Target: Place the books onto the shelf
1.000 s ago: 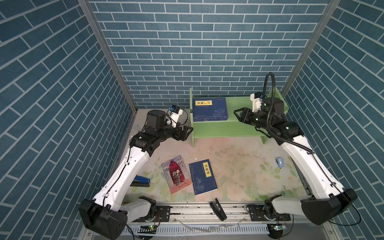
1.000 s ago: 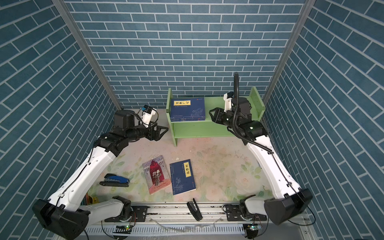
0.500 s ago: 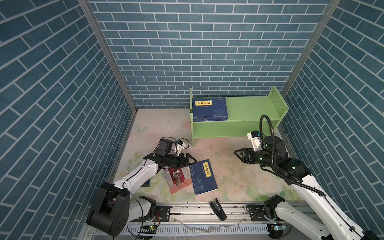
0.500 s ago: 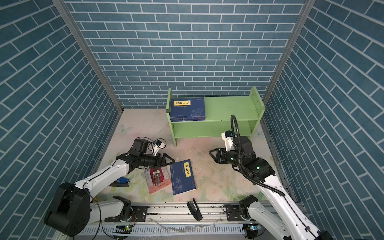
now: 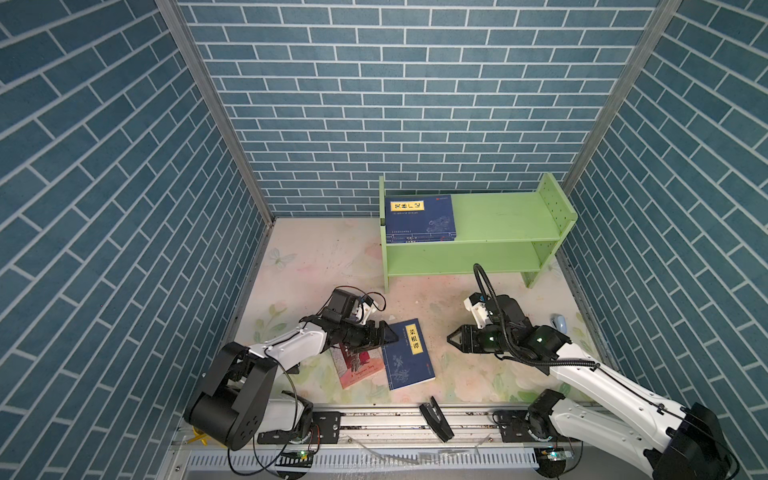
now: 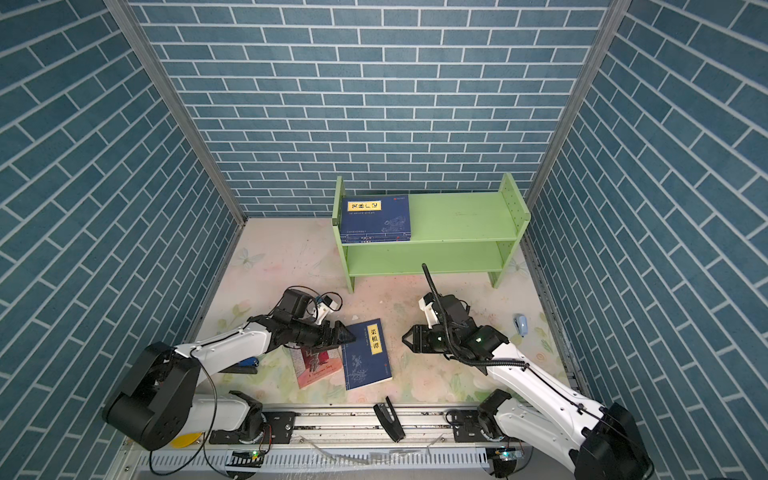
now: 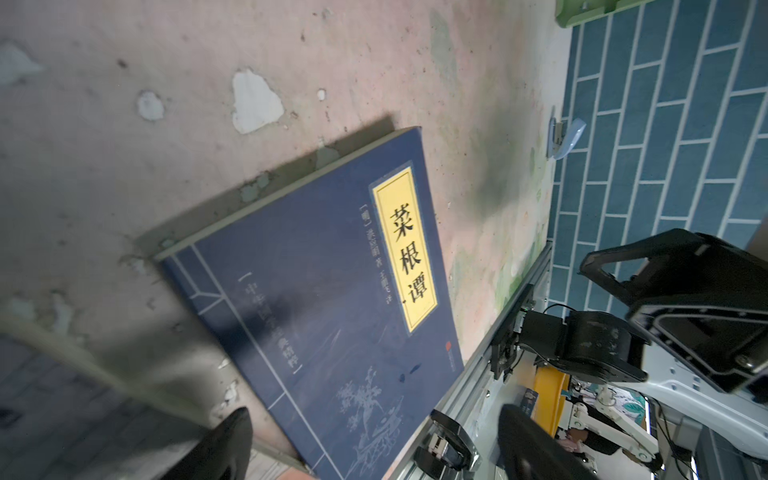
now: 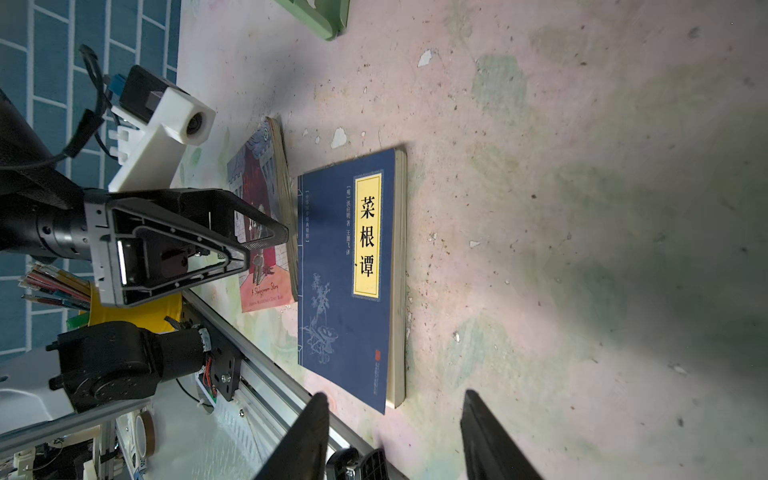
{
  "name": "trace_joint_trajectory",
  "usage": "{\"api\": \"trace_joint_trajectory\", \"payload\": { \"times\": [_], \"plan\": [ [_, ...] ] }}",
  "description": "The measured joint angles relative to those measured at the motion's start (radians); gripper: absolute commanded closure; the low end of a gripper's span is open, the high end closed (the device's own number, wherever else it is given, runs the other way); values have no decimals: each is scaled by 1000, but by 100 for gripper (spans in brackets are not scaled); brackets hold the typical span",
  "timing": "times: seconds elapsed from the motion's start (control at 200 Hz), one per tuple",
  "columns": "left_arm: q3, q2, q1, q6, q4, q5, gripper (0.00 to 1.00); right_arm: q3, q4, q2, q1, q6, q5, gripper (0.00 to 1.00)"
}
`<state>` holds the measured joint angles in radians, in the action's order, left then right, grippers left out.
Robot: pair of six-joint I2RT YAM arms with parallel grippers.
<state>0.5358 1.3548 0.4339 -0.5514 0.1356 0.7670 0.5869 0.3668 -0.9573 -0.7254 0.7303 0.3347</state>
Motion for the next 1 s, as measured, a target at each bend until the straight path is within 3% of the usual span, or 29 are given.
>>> {"api": "trace_joint_trajectory", "payload": {
  "times": [0.275, 0.675, 0.995],
  "plan": [
    [35, 55, 27, 44, 27, -71, 6, -35, -115, -41, -44, 50, -26, 46],
    [118, 174, 142, 74, -22, -26, 8, -61, -164, -138, -81, 83, -64, 45],
    [133, 167, 158, 139, 43, -34, 8, -188, -249, -137, -90, 158, -85, 43]
  ]
}}
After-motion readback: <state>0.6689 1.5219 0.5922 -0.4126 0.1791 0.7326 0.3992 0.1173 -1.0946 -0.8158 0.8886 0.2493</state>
